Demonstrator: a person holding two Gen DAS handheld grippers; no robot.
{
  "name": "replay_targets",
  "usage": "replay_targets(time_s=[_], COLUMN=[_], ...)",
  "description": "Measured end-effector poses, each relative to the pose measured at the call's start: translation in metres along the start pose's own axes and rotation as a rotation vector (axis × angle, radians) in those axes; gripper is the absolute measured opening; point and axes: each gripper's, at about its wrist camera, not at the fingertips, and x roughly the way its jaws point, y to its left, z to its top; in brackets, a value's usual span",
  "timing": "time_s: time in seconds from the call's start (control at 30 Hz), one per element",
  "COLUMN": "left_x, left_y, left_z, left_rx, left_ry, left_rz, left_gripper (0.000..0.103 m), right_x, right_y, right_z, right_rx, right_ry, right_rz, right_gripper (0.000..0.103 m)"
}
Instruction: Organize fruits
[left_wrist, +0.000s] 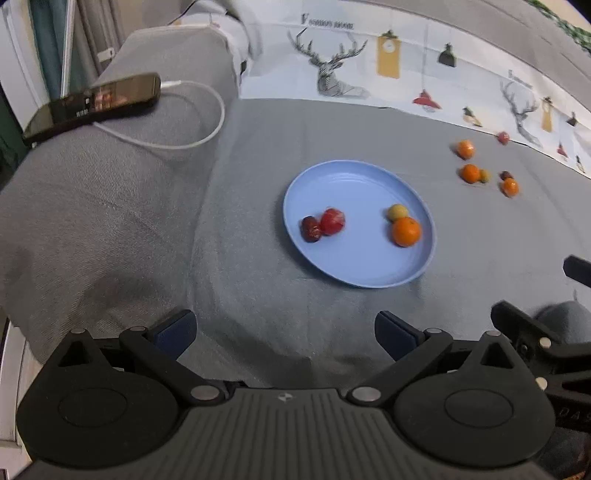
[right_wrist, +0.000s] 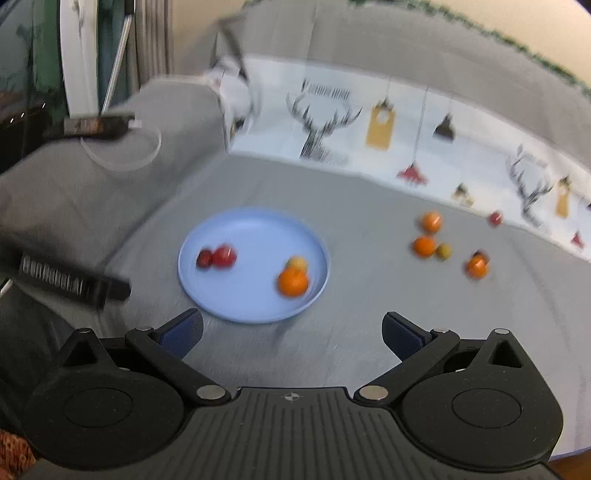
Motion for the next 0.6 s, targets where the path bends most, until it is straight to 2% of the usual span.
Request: replay_targets(time_s=[0.17, 0.37, 0.6], left_x=[-0.039, -0.068, -0.094], left_y=[-0.006, -0.015, -0.016], left_z=[-0.012, -0.027, -0.038], left_rx=[0.013, 0.021, 0.022], left_ry=[-0.106, -0.155, -0.218], left_rz=[-0.012, -0.023, -0.012], left_gripper=[0.103, 0.103, 0.103], right_x=[-0.033, -0.073, -0.091], right_y=[0.007, 0.017, 0.019], right_z=[-0.009, -0.020, -0.023], right_rx=[-0.027, -0.075, -0.082], right_ry=[-0.070, -0.161, -0.212], right_rz=[-0.014, -0.035, -0.041], right_gripper=[0.102, 0.102, 0.102])
